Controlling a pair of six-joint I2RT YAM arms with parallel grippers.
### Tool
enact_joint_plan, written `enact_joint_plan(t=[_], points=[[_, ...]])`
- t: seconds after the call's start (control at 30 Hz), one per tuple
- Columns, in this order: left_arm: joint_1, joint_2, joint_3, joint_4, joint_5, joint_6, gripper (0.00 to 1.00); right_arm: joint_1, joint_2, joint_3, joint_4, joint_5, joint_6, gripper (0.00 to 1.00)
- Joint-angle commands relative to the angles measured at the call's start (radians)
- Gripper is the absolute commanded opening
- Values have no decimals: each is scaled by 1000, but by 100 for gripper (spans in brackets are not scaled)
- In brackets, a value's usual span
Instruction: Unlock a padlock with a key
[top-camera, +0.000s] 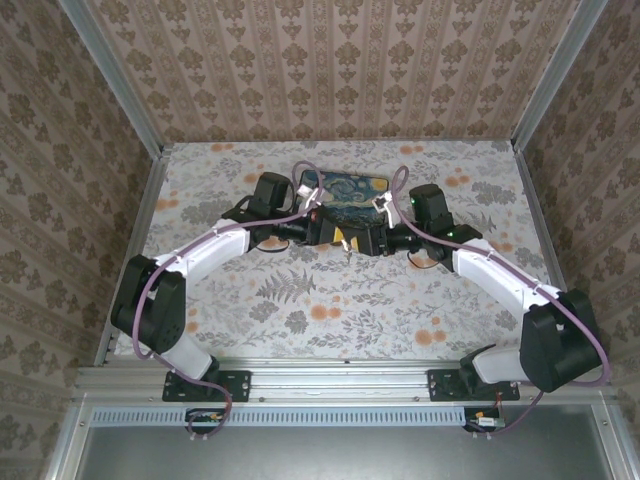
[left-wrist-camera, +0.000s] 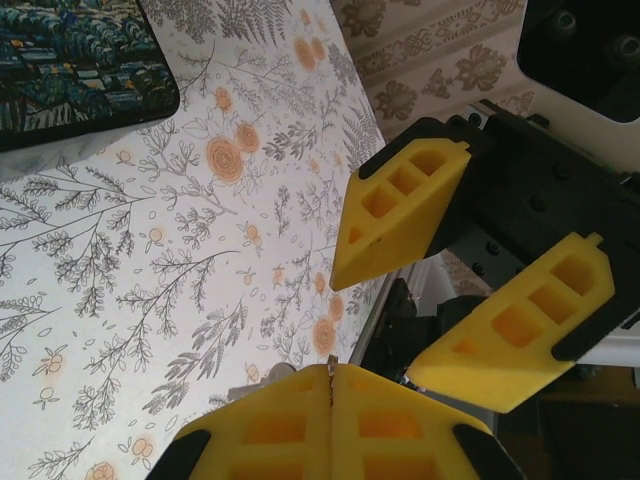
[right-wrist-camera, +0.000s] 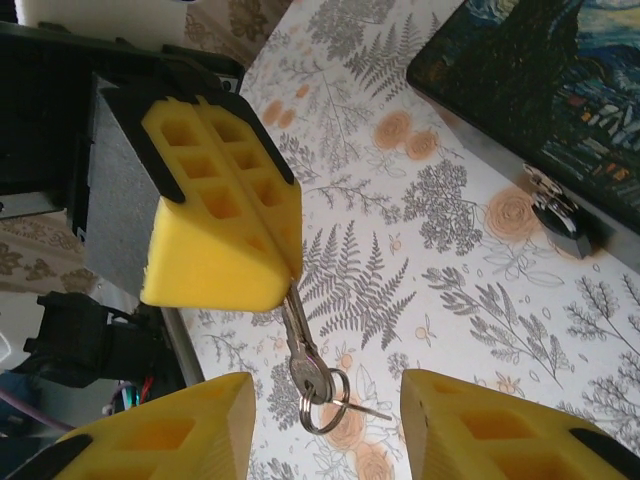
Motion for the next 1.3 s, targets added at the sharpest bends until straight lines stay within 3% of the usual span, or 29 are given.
enact_joint_plan(t=[0.0,0.5,0.63,0.93,1.17,1.23,1.27], points=[[3,-35,-7,43,26,-31,0,4,26,6,59,-40,41,44],[11,-45,-13,70,26,-52,0,16,87,-12,154,-88,99,39],[8,-40,-2,60,32,-45,0,19,87,-5,117,-110,62,42],[8,-44,11,39,19,-29,0,19,89,-9,62,-117,29,35],[11,-45,7,38,11,-32,0,19,70,-40,140,-141,70,8],[13,-46,2,38,6,-36,0,19,63,-43,149,-143,72,5],[13,-49,-1,40,5,-38,7,19,58,-44,147,-142,70,3]])
